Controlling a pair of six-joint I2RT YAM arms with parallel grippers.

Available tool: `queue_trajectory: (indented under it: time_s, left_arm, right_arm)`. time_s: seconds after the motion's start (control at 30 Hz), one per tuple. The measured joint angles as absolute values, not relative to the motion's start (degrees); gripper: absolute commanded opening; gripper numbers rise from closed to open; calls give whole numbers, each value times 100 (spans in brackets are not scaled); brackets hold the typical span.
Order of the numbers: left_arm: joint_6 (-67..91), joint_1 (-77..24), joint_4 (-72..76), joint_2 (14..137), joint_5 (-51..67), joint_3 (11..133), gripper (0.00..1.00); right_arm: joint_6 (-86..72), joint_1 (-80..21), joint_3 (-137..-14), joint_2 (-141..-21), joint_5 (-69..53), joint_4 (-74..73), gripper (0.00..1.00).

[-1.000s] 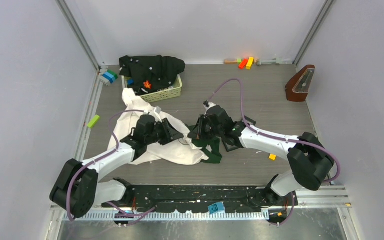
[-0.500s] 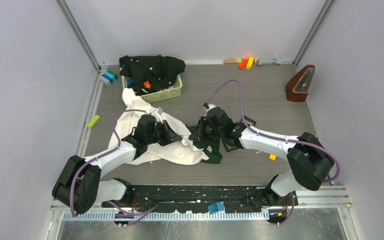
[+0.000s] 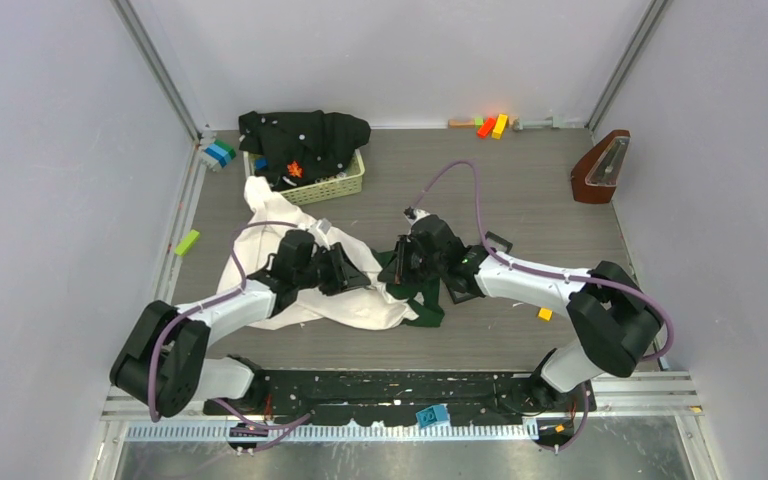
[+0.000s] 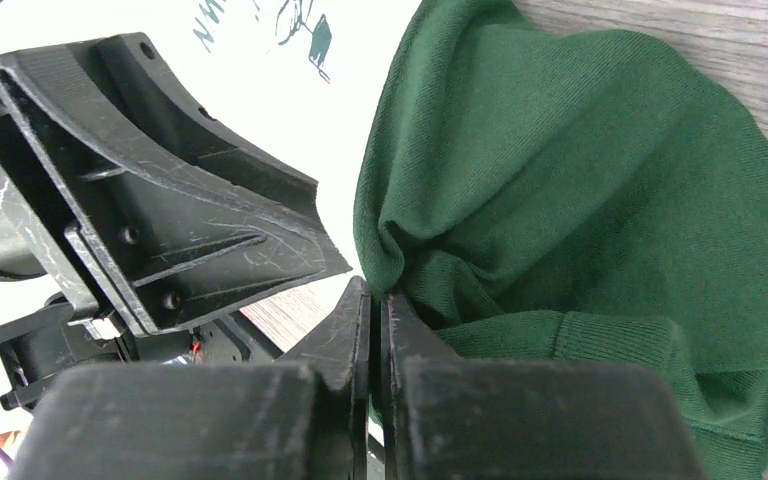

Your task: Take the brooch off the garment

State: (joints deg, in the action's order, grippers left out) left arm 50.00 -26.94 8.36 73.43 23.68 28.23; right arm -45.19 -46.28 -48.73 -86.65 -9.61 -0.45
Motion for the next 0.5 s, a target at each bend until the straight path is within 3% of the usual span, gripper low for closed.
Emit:
queue_trajectory:
  time_s: [0.23, 0.37, 0.5]
  left_arm:
    - [5282, -2615, 1240, 7784, 2644, 2805, 35]
    - [5439, -2611, 1481, 7972, 2775, 2762, 18]
    - [5614, -2593, 1824, 8086, 2884, 2639, 19]
  right_arm:
    - [-4519, -4628, -4873, -8676, -993, -43, 0]
    - [-4515, -4628, -4860, -8674, -996, -38, 1]
    - [-4510, -4628, -4834, -8674, -1004, -34, 1]
